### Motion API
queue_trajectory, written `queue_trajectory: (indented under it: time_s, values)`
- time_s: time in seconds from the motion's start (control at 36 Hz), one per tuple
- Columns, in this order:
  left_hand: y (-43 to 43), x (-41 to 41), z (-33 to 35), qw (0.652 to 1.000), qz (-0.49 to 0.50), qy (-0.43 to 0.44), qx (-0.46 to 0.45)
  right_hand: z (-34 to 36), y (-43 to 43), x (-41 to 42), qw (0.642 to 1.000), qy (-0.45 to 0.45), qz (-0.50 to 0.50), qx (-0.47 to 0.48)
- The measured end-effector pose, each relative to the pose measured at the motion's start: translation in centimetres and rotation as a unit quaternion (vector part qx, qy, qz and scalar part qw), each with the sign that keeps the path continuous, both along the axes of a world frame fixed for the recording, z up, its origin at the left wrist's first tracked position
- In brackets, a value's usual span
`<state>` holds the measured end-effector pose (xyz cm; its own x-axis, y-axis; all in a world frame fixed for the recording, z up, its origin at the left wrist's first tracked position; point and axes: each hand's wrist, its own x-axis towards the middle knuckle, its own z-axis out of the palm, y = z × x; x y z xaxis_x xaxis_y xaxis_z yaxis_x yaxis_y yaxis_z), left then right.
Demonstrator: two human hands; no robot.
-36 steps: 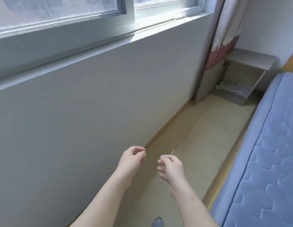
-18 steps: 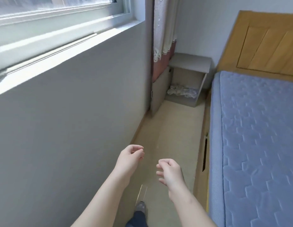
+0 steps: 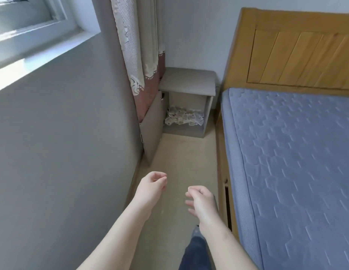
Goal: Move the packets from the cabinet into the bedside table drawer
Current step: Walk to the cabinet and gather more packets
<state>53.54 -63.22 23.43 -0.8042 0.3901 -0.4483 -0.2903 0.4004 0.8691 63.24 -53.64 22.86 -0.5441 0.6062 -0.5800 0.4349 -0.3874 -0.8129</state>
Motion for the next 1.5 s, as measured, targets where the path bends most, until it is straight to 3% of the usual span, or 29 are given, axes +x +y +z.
queue_trajectory:
  time_s: [0.42, 0.92, 1.06, 1.25, 1.5]
  values:
    - [22.7, -19.9, -0.2, 0.999, 0.033, -0.013, -0.002, -0.3, 23.9, -21.6, 1.000, 0.007, 0.030, 0.005]
    - [44.2, -51.5, -10.9, 0.999, -0.011, -0.012, -0.041, -9.0, 44.1, -50.9, 0.999, -0.035, -0.005, -0.010]
    - [48.6, -57.0, -19.4, 0.998, -0.014, -0.021, -0.063, -17.3, 49.0, -57.0, 0.999, -0.052, 0.010, -0.002]
    - [53.9, -62.4, -37.8, 0.993, -0.011, -0.024, -0.118, -36.9, 53.4, -64.9, 0.996, -0.063, 0.047, -0.029]
    - [58.6, -70.5, -59.7, 0.980, -0.089, 0.103, -0.148, -59.7, 59.5, -71.9, 0.985, -0.061, 0.130, 0.100]
